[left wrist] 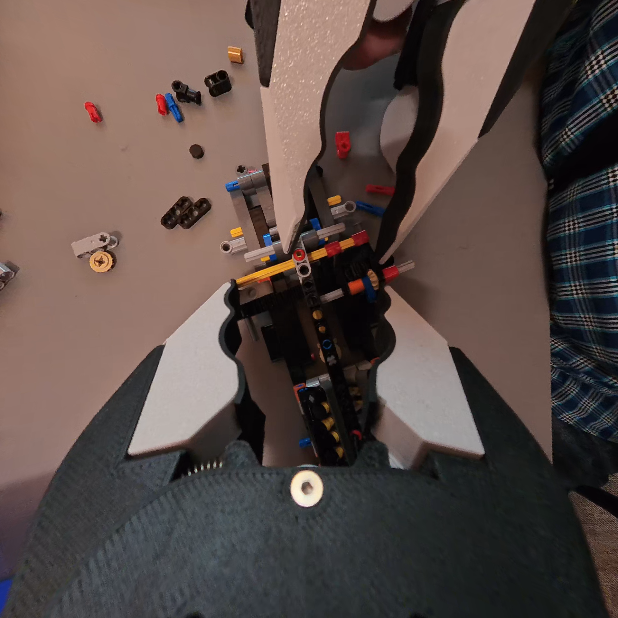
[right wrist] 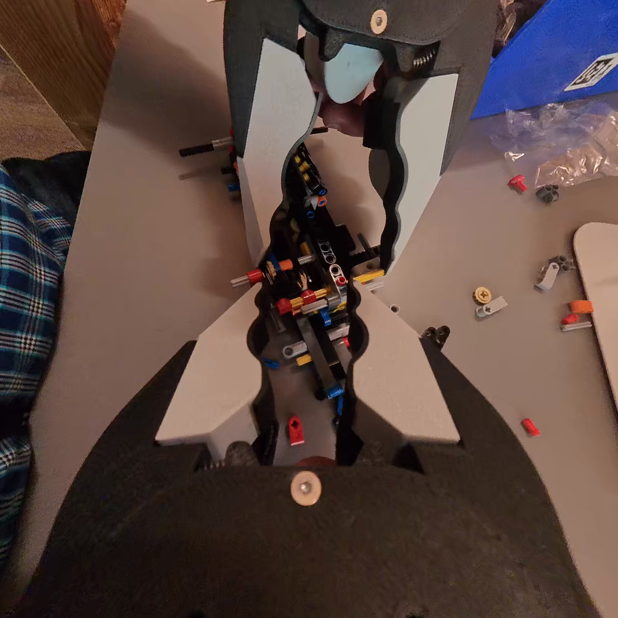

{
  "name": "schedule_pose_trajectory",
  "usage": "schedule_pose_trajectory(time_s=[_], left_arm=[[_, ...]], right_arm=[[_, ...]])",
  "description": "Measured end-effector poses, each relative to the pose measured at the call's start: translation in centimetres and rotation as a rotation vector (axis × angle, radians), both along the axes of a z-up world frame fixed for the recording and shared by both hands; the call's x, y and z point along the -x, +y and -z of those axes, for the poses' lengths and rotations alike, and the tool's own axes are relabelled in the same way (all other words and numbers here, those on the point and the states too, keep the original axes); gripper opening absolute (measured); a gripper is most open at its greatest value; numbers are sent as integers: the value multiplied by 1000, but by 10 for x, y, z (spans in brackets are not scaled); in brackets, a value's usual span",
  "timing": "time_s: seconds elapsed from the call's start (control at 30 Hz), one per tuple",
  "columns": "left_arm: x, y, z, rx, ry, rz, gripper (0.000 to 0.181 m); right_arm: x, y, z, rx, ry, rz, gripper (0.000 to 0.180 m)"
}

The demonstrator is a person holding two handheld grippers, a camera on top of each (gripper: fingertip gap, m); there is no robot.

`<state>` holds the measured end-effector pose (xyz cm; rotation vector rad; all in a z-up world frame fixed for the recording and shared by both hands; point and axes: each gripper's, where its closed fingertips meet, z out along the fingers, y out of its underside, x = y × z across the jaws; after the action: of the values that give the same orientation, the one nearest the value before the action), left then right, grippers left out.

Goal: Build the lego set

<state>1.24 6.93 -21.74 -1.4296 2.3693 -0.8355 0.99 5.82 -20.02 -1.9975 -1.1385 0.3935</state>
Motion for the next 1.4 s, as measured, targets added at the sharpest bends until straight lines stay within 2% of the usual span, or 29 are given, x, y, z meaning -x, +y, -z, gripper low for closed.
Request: schedule_pose_trajectory(time_s=[0.3,0.67,0.8,0.9,1.03,1.23,1.4], left_arm=[[0,1,1,-9,4,12,79],[-1,0,0,-10,11,33,79],[-2,0,1,-22,8,36,80],[-3,-2,1,-18,4,37,79],[-3,-3,0,-15,6,27,79],[-9,-7,0,-4,4,-38,79],[-14,-9,-1,11,-12,-110,79]], right_arm=[[2,2,0,5,20,51,45],[0,0,-1,-31,11,30,43],[-10,-9,-3,-56,-6,18,23],[-12,-12,-4,-75,-35,18,24],[-11,-23,-4,-83,-70,3,8],[-16,-30,0,51,-5,125,1],[-23,-30,4,61,-2,232,2]])
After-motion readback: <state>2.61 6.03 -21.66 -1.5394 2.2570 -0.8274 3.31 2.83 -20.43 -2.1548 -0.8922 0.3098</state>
